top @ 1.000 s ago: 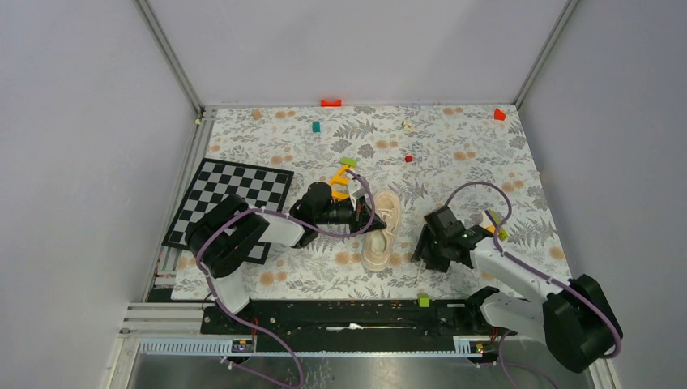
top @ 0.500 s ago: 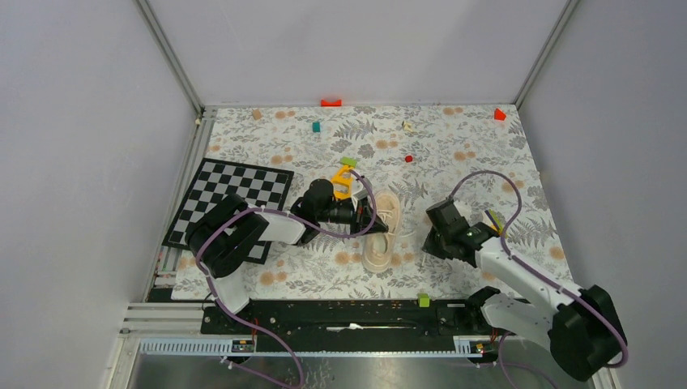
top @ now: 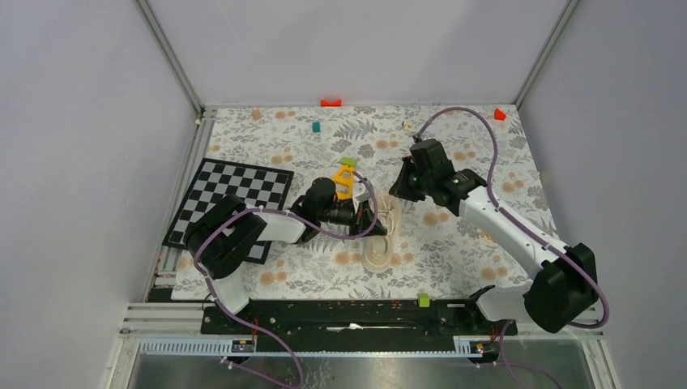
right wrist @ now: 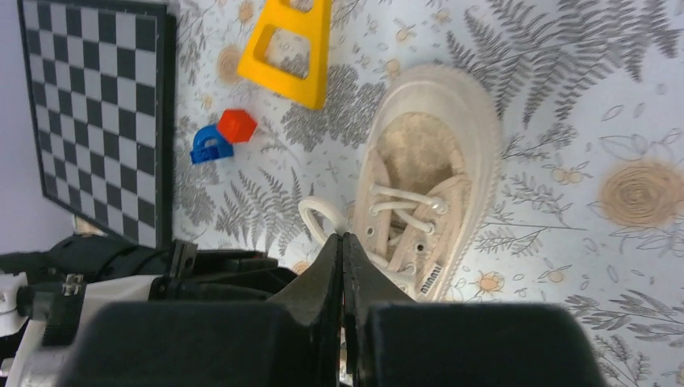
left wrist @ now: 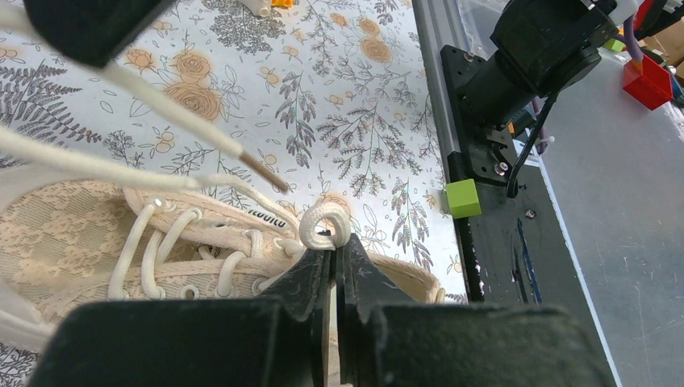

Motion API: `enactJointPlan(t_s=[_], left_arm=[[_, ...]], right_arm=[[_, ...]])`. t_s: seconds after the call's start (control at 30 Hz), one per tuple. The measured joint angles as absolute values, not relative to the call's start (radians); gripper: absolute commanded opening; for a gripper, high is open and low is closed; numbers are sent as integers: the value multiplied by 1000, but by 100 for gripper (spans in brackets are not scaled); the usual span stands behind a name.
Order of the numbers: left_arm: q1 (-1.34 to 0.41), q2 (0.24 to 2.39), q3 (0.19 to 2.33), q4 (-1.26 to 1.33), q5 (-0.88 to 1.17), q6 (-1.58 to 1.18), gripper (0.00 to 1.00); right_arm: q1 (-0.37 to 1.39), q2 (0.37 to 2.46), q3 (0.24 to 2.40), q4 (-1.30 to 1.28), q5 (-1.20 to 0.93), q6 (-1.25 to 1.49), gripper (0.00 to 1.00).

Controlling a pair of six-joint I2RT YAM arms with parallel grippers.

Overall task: Tie the shoes
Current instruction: Wrap the shoelace around the shoelace.

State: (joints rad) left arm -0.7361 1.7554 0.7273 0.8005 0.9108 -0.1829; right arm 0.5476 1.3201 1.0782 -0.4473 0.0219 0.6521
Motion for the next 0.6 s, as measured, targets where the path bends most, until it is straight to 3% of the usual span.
enactJointPlan(t_s=[0.6], left_arm=[[-741, 1755, 775, 719, 910, -163, 0]], right_arm=[[577, 1307, 1068, -446, -204, 577, 0]])
